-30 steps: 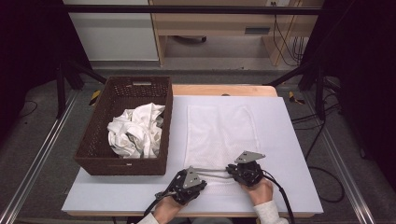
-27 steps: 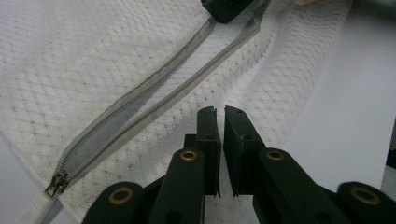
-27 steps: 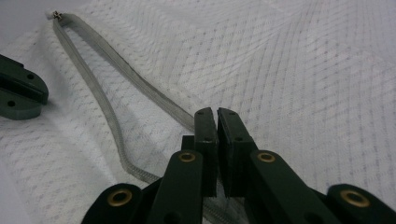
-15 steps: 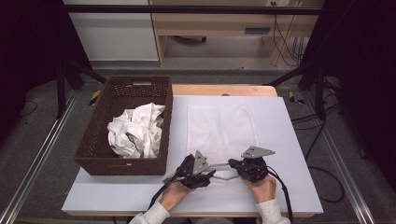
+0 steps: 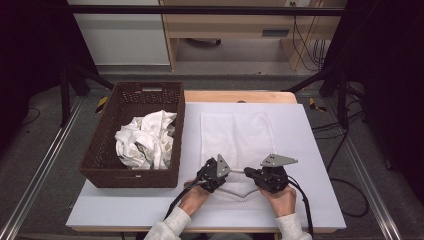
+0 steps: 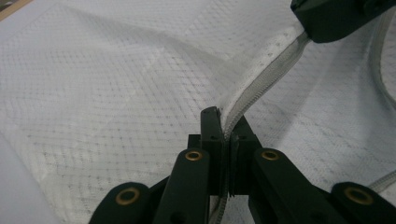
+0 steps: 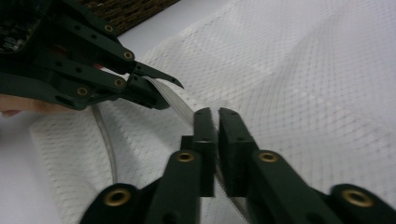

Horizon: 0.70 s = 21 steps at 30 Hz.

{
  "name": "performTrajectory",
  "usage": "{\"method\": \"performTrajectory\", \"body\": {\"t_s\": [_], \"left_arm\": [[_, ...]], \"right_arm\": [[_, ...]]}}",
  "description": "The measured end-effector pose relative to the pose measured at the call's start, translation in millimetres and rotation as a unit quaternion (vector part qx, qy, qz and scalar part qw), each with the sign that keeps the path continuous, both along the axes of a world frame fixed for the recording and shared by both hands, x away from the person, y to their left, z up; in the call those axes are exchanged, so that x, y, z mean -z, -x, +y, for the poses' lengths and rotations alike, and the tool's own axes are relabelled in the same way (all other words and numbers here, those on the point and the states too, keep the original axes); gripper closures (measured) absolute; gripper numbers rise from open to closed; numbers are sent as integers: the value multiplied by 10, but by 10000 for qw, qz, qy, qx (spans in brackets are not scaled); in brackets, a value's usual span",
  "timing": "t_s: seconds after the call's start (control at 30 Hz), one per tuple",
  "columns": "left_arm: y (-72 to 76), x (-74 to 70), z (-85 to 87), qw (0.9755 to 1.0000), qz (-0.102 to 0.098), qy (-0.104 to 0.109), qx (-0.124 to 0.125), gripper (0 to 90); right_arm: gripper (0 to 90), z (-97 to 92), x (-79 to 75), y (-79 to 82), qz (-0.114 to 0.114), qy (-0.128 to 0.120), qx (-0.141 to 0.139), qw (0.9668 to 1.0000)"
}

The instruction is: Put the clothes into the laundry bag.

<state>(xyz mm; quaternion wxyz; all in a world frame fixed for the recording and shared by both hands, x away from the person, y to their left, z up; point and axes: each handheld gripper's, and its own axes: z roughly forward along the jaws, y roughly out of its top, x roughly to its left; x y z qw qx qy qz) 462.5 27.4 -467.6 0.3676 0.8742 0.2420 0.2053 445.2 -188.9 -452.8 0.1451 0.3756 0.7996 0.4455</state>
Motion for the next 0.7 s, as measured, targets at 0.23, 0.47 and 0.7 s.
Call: {"method": "performTrajectory", "body": {"t_s": [0.23, 0.47, 0.7], "left_arm": [[-19, -72, 64, 9991, 191, 370, -24, 863], [-1, -113, 89, 9984, 237, 510, 34, 829], [183, -174, 172, 9984, 68, 562, 8, 569]], "right_arm": [[388, 34, -21, 106, -492, 356, 203, 9979], [630, 85, 43, 61, -304, 623, 264, 9972], [887, 22, 18, 42, -162, 428, 239, 9987]]}}
